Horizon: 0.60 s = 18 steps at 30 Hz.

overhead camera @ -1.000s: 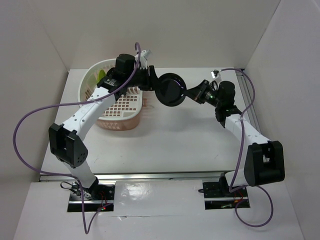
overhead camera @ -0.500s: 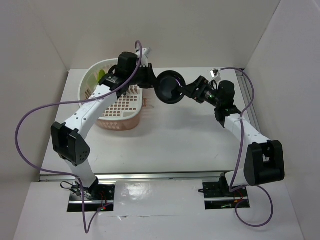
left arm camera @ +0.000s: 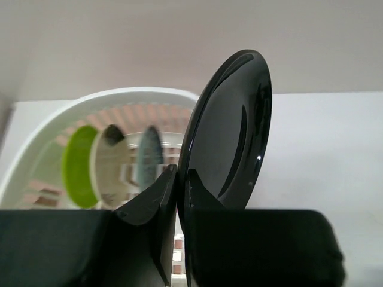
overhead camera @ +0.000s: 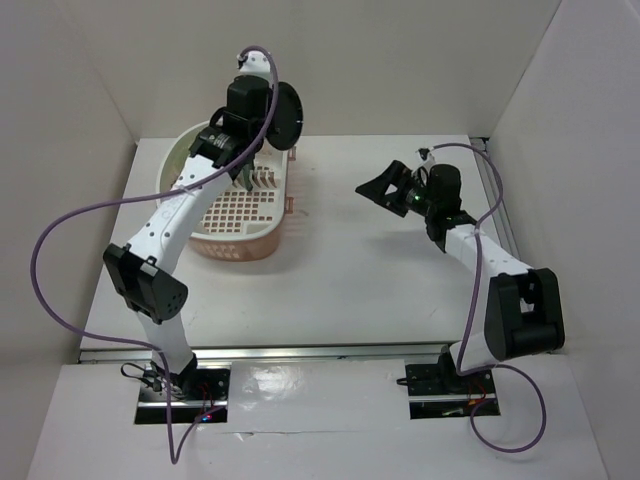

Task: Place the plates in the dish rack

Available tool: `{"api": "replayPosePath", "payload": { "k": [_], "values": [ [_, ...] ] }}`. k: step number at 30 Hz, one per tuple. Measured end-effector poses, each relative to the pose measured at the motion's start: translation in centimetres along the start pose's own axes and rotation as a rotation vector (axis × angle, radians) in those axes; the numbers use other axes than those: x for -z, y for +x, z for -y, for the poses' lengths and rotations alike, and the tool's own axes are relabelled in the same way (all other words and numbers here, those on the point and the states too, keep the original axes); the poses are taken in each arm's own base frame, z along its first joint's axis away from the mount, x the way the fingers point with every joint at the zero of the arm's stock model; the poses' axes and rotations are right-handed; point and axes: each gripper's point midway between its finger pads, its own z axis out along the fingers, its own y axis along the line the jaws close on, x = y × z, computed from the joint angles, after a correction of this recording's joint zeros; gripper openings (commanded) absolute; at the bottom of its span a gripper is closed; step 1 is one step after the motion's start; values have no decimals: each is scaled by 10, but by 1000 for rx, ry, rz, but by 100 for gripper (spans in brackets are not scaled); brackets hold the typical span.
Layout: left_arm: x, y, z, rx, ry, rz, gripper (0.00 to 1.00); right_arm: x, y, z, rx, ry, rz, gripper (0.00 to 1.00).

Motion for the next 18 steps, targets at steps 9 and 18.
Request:
{"api": "replayPosePath", "payload": {
  "k": [9, 18],
  "values": [
    [-37, 40, -61, -183, -380, -36, 0, -1, 12, 12, -5, 34, -46, 100],
    [-60, 71, -74, -294, -494, -68, 0, -3, 22, 9, 8, 21, -80, 100]
  ]
}}
